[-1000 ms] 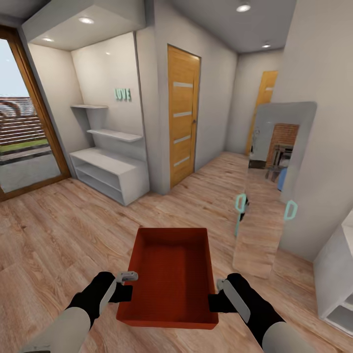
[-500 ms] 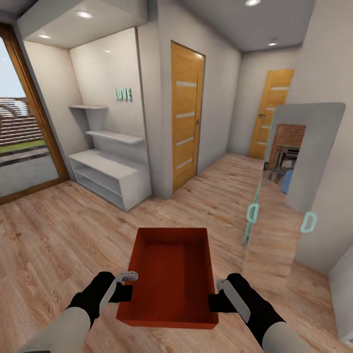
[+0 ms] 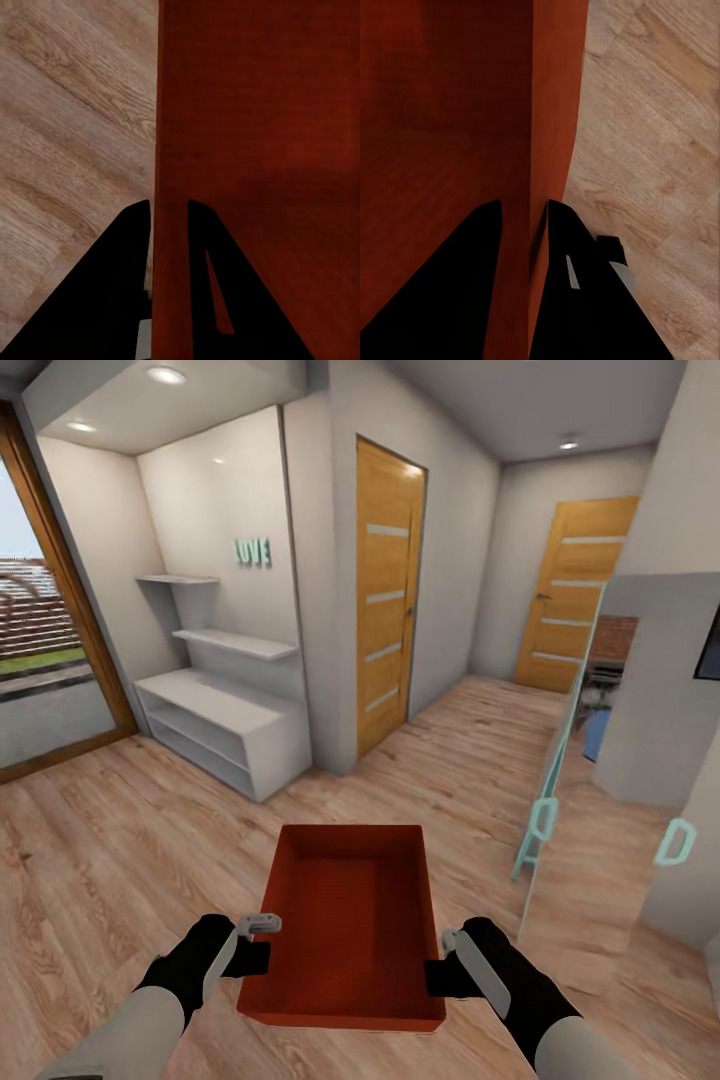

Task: Move the two storage containers from the living room to the garage. In the garage, place one container on the floor and stack the other container on top of it (either order is fine).

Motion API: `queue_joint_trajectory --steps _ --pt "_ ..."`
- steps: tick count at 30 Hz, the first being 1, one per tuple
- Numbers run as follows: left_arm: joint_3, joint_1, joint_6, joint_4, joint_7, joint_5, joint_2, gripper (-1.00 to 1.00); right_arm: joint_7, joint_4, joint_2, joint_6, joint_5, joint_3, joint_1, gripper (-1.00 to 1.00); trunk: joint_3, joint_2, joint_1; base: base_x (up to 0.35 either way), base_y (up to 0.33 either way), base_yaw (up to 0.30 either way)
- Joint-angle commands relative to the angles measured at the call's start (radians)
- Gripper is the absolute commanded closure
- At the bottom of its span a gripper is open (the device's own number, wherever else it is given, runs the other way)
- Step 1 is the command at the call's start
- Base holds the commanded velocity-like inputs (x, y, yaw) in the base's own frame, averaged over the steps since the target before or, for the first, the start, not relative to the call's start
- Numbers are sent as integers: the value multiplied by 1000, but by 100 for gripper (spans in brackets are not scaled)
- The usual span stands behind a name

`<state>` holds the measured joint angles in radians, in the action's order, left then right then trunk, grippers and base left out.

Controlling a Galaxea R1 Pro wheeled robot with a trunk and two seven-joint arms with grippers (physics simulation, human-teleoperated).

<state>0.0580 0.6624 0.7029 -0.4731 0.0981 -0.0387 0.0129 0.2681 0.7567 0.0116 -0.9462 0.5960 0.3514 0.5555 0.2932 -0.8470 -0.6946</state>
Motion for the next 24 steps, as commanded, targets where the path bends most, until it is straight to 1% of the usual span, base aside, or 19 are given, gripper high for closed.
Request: queue_joint_trajectory --steps 1,14,17,24 --pt "2 1 4 -4 2 5 2 100 13 0 1 -14 -44 4 0 100 1 -1 -1 330 117 0" --pt "3 1 4 -4 2 5 2 100 13 0 1 -14 -44 4 0 100 1 -1 -1 323 112 0" --pt "3 1 4 -3 2 5 2 100 13 0 1 -14 -44 4 0 100 1 -1 -1 121 31 0" --pt "3 1 4 -3 2 5 2 100 13 -1 1 -14 -44 4 0 100 1 -1 -1 19 3 0"
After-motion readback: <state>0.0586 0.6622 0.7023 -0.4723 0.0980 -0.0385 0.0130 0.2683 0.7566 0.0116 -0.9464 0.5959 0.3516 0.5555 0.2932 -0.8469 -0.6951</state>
